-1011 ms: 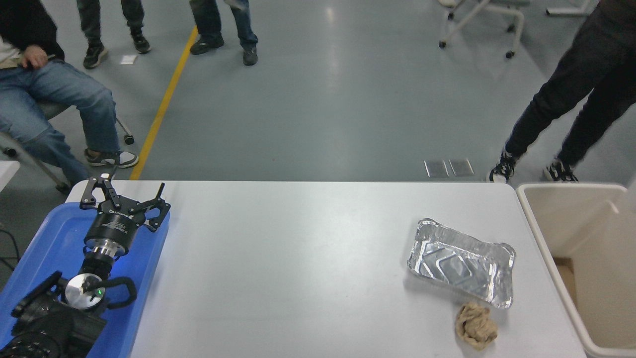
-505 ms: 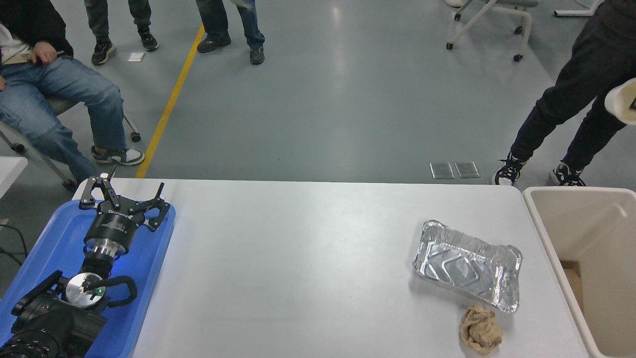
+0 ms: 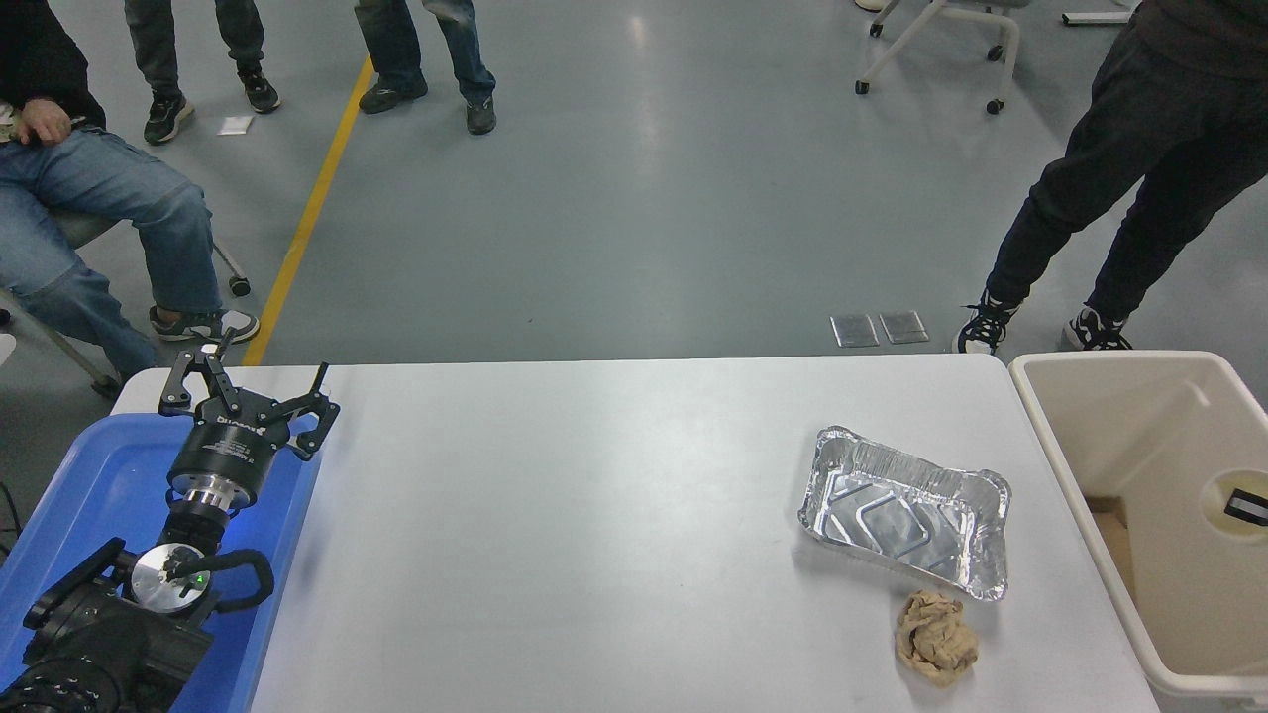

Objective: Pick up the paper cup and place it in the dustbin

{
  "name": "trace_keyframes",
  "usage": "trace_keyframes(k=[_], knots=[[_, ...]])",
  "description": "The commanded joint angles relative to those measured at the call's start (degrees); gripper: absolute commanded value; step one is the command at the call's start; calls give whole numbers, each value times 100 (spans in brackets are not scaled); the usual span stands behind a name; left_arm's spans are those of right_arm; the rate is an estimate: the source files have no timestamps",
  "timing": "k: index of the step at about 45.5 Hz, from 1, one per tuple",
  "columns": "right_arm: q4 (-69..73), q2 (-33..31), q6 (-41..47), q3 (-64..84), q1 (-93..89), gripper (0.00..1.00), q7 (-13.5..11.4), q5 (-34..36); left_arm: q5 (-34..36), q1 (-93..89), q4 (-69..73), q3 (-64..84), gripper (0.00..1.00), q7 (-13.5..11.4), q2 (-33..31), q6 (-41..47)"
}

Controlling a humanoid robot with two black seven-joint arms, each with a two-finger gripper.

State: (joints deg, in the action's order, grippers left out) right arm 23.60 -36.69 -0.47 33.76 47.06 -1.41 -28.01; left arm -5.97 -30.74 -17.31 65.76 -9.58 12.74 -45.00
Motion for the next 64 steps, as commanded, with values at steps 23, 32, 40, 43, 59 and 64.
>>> trace_keyframes(k=[23, 32, 40, 43, 59, 64], knots=[[-66, 232, -23, -36, -4, 0, -26, 15, -1, -2, -1, -1, 99, 0, 0, 0], [-92, 276, -76, -45, -39, 0, -26, 15, -1, -2, -1, -1, 99, 0, 0, 0], [-57, 276, -85, -80, -48, 3, -26, 15, -1, -2, -1, -1, 99, 0, 0, 0], [-39, 259, -41, -80, -39, 35, -26, 23, -1, -11, -1, -1, 99, 9, 0, 0], [294, 206, 12, -89, 40, 100, -26, 67, -1, -11, -1, -10, 99, 9, 0, 0], [698, 48, 38, 7, 364, 100, -26, 41, -1, -11, -1, -10, 99, 18, 0, 0]])
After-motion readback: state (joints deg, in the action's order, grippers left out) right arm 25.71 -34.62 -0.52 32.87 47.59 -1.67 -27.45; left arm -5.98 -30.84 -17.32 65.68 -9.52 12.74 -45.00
